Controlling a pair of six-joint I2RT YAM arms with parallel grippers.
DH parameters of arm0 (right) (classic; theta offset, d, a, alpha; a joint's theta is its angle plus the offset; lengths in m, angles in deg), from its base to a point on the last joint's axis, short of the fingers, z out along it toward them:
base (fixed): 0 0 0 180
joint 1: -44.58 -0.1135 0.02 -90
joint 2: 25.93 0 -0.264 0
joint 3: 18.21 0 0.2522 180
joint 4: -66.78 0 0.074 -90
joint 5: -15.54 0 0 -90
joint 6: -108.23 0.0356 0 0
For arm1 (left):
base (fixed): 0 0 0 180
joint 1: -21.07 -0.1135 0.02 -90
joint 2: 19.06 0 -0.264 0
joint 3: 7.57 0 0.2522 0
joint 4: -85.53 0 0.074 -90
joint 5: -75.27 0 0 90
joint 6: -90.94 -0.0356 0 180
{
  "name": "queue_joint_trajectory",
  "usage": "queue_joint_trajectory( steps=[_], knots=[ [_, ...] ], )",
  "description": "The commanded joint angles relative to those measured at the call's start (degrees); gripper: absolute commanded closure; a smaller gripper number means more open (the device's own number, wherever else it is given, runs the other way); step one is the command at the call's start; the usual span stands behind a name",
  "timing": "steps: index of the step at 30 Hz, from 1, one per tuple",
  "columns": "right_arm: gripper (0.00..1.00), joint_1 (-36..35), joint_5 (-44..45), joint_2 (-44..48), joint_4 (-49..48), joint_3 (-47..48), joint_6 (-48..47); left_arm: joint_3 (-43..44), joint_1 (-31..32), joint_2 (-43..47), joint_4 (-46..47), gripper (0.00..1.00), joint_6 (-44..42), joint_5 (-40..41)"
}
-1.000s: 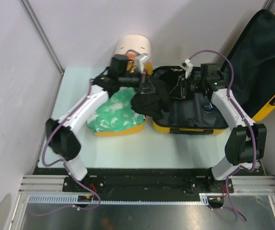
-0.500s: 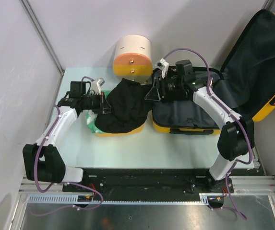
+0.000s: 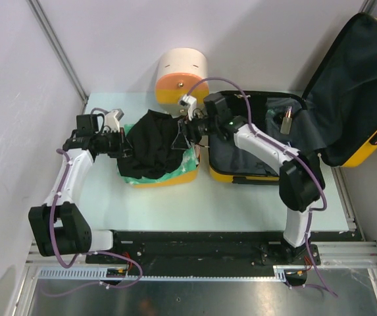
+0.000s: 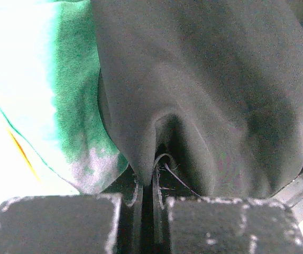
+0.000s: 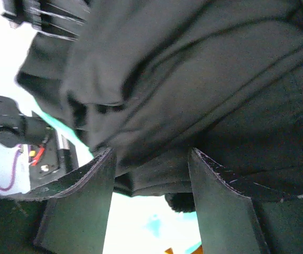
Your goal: Open, take out, and arrange the luggage
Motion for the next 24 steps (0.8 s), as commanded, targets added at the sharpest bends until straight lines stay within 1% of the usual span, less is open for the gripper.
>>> queue_joint_trajectory(
  steps=[1, 3, 4, 6, 8, 9, 10, 11, 12, 13, 14, 16, 17, 19, 21, 22, 24],
  knots=[
    [0.40, -1.2, 7.7, -6.5, 1.5, 1.8, -6.4, 0.1, 0.5, 0.4, -1.1, 0.93, -6.9, 1.8],
    [0.42, -1.7, 9.9, -8.8, 5.6, 1.6, -10.4, -0.1, 0.5, -0.2, -1.7, 0.88, -7.2, 1.8],
    [0.42, -1.7, 11.5, -10.3, 8.2, 1.7, -11.1, -0.3, 0.5, -0.2, -1.9, 0.88, -7.3, 1.9],
    [0.43, -1.4, 12.0, -11.1, 10.5, 1.9, -12.3, -0.8, 0.7, 0.4, -2.8, 0.86, -7.4, 2.0],
    [0.44, -0.9, 11.0, -10.0, 11.5, 1.3, -12.0, -1.3, 1.3, 1.2, -4.0, 0.85, -7.8, 3.5],
    [0.44, -0.9, 10.3, -9.3, 11.5, 1.4, -11.7, -2.1, 2.2, 1.8, -4.7, 0.87, -8.0, 4.6],
    [0.44, -0.9, 9.3, -7.6, 11.6, 1.6, -11.7, -2.5, 2.6, 2.0, -5.6, 0.90, -8.1, 3.9],
    [0.44, -0.8, 8.7, -6.8, 11.9, 1.9, -11.7, -3.0, 3.0, 2.2, -7.5, 0.95, -8.1, 2.7],
    [0.43, -0.6, 7.9, -5.7, 11.8, 2.5, -11.5, -3.2, 3.7, 3.1, -8.4, 0.95, -7.7, 0.7],
    [0.43, -0.5, 6.5, -4.8, 12.2, 3.1, -11.3, -3.3, 4.0, 3.6, -9.0, 0.90, -7.4, -0.3],
    [0.41, -0.3, 6.0, -3.2, 12.6, 3.7, -11.0, -3.2, 4.0, 4.3, -9.7, 0.71, -7.0, -1.1],
    [0.40, 1.4, 4.4, -1.7, 13.6, 5.9, -10.3, -2.0, 4.0, 5.9, -9.9, 0.49, -5.7, -1.1],
    [0.39, 2.4, 4.3, -0.3, 13.8, 6.7, -9.8, 0.1, 3.7, 6.1, -10.2, 0.34, -5.1, -0.5],
    [0.37, 6.6, 3.3, 0.9, 14.1, 8.4, -8.4, 2.3, 2.4, 6.9, -10.6, 0.23, -3.6, -0.1],
    [0.36, 10.0, 2.8, 2.3, 14.0, 9.0, -7.1, 5.8, 0.9, 7.8, -10.7, 0.04, -2.6, 0.2],
    [0.36, 13.8, 2.7, 2.6, 13.9, 9.5, -6.7, 6.8, 0.4, 8.7, -10.9, 0.01, -2.3, 0.3],
    [0.31, 17.4, 4.0, 3.3, 14.1, 9.5, -6.1, 10.3, -0.8, 9.7, -10.9, 0.00, -2.0, 1.1]
  ],
)
